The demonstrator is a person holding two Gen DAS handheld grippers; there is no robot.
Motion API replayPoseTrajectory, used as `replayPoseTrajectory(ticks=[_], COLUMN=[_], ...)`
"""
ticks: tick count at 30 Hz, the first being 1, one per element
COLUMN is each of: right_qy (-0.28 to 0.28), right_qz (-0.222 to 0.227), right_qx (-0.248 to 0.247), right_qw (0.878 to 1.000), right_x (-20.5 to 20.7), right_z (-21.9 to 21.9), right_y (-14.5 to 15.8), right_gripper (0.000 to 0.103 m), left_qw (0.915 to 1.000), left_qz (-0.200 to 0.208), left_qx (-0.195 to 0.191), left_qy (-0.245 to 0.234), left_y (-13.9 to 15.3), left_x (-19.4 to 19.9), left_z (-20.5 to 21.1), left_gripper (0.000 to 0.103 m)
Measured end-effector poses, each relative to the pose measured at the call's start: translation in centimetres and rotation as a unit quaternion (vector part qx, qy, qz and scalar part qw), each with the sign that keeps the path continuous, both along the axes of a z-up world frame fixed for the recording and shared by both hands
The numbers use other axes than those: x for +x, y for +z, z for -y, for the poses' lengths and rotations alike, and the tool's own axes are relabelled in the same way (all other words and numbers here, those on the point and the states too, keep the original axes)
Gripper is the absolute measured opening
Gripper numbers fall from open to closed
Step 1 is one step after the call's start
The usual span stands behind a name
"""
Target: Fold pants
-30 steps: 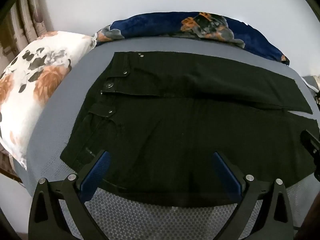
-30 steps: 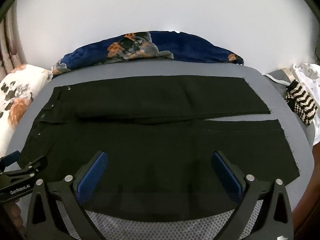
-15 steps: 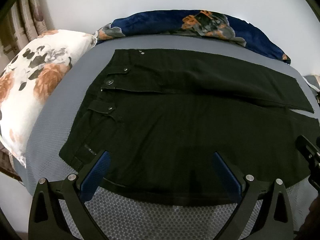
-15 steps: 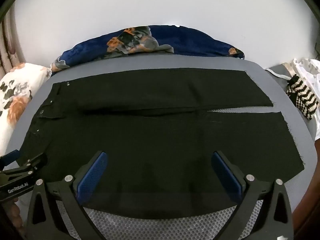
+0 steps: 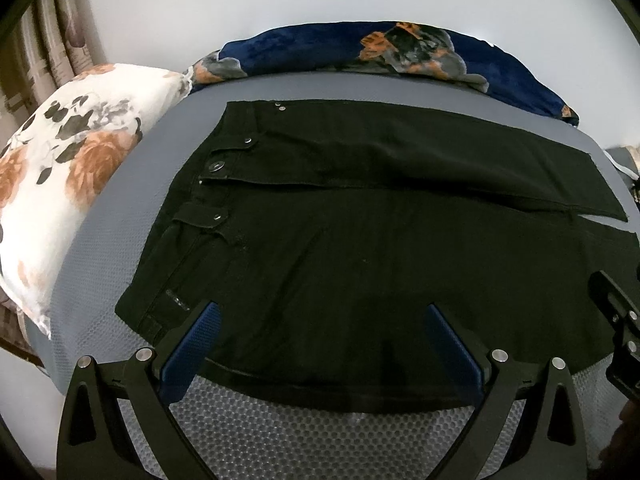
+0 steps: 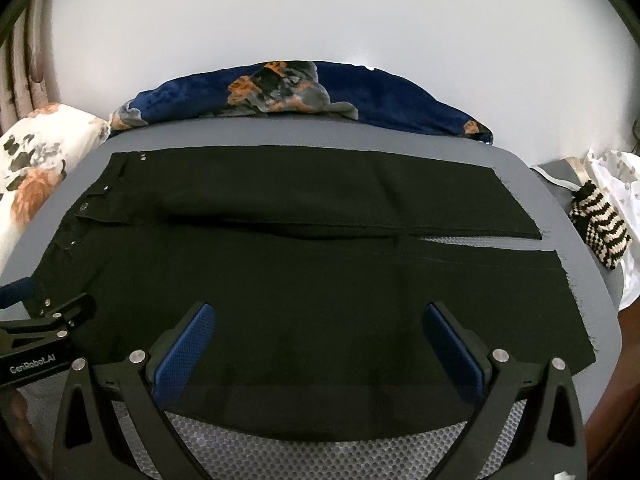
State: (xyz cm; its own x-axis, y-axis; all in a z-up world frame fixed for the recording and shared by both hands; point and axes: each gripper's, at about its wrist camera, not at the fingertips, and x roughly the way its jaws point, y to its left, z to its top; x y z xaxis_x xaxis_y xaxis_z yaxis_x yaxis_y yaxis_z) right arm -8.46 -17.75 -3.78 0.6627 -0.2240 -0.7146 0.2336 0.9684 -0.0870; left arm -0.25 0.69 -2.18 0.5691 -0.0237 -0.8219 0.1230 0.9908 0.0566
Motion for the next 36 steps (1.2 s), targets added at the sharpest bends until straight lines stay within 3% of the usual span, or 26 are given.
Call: replayPoseTrajectory(ticks=[12, 24, 36], right_qy=[-0.009, -0.018, -0.021], right_qz=[0.000, -0.014, -0.016], right_qx=[-0.003, 0.034, 0.040], right_qw=[1.000, 0.999, 0.999], right_x=[-0.4, -0.5, -0.5], right_z=[0.2, 1.2, 1.3], right_y=[-0.1, -0.7, -0.7], right_gripper=[0.103, 0.103, 0.103], left_qw=[0.9999, 0.9999, 0.9999], left_qz=[0.012, 0.012, 0.012], left_qx=[-0.004, -0.005, -0.006], left_qy=[0.002, 0.001, 0.002], left_y=[-0.1, 0.0, 0.0], left_x=[-0.5, -0.6, -0.6], left_z=[-0.2, -0.3, -0.2], left_gripper=[0.101, 0.101, 0.101])
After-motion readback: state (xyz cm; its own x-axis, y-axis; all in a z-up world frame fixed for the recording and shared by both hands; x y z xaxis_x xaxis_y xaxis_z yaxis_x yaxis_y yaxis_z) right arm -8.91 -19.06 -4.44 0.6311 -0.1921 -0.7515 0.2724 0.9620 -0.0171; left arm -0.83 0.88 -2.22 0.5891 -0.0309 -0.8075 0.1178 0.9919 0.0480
